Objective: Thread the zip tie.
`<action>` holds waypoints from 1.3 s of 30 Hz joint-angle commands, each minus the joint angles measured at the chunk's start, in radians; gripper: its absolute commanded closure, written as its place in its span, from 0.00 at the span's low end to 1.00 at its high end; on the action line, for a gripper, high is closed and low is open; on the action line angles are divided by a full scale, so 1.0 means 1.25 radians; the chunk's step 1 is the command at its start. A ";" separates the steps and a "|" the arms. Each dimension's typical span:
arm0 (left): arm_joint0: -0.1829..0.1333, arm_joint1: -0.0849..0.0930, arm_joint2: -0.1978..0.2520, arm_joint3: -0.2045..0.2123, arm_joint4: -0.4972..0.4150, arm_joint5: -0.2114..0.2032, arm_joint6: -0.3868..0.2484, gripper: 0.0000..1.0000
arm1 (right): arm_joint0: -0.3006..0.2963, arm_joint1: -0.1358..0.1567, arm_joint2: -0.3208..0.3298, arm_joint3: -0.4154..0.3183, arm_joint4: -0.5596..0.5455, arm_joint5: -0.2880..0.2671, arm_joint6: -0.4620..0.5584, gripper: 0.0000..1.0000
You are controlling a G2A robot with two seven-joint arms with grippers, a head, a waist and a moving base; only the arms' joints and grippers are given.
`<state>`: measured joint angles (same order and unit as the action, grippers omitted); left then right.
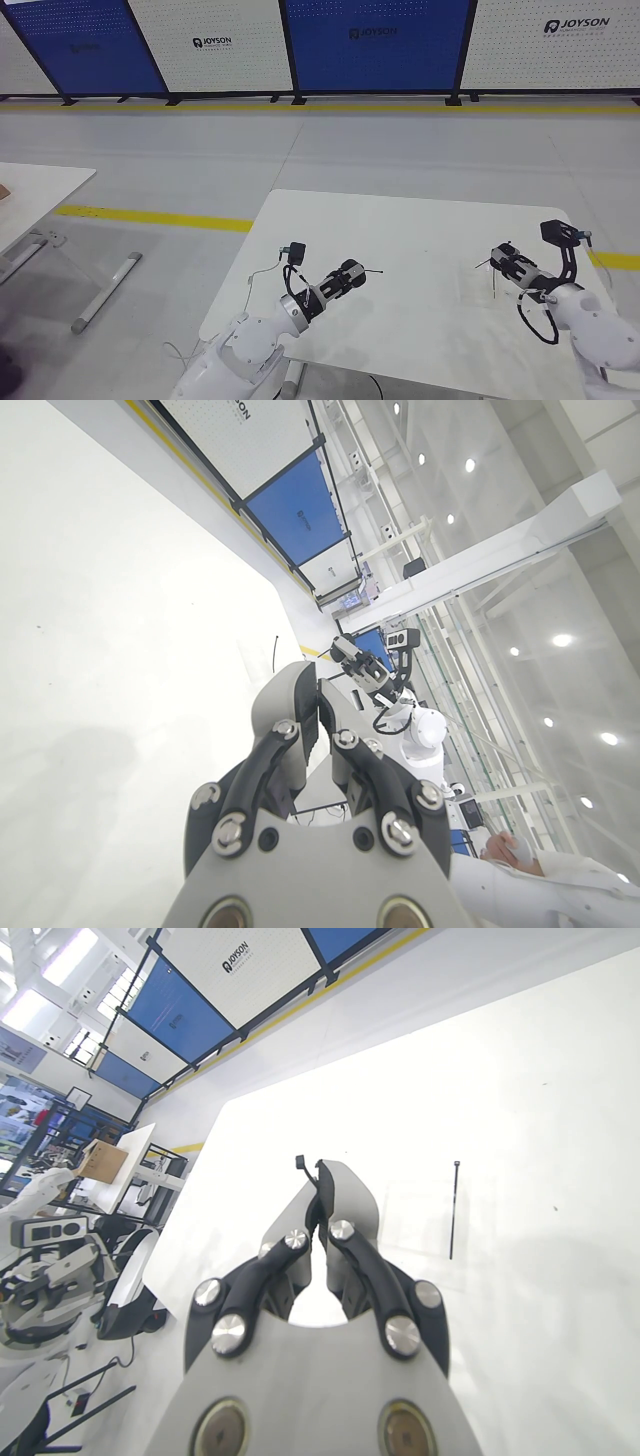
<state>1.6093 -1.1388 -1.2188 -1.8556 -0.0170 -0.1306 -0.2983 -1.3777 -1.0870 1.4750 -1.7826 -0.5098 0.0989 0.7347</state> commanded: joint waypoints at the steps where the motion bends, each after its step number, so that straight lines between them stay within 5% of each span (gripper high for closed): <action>1: 0.000 0.000 0.000 0.000 0.000 0.000 0.000 1.00 | 0.000 0.000 0.000 0.000 0.000 0.000 0.000 1.00; 10: 0.000 0.000 0.000 0.000 0.000 0.000 0.000 1.00 | 0.000 0.000 0.000 0.000 0.000 0.000 0.000 1.00; 20: 0.000 0.000 0.000 0.000 0.000 0.000 0.000 1.00 | -0.067 -0.007 0.019 -0.075 0.088 -0.040 -0.129 1.00; 31: -0.001 -0.001 0.002 0.000 -0.003 0.000 0.006 1.00 | -0.077 -0.008 0.016 -0.084 0.094 -0.043 -0.135 1.00; 35: -0.024 -0.004 0.020 -0.004 0.023 0.001 0.030 1.00 | -0.077 -0.008 0.016 -0.084 0.094 -0.043 -0.135 1.00; 39: -0.068 -0.016 0.084 0.006 0.065 0.030 0.065 1.00 | -0.077 -0.008 0.016 -0.084 0.094 -0.043 -0.135 1.00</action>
<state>1.5412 -1.1548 -1.1361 -1.8549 0.0597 -0.1046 -0.2251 -1.4737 -1.0967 1.4950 -1.8882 -0.3927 0.0449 0.5657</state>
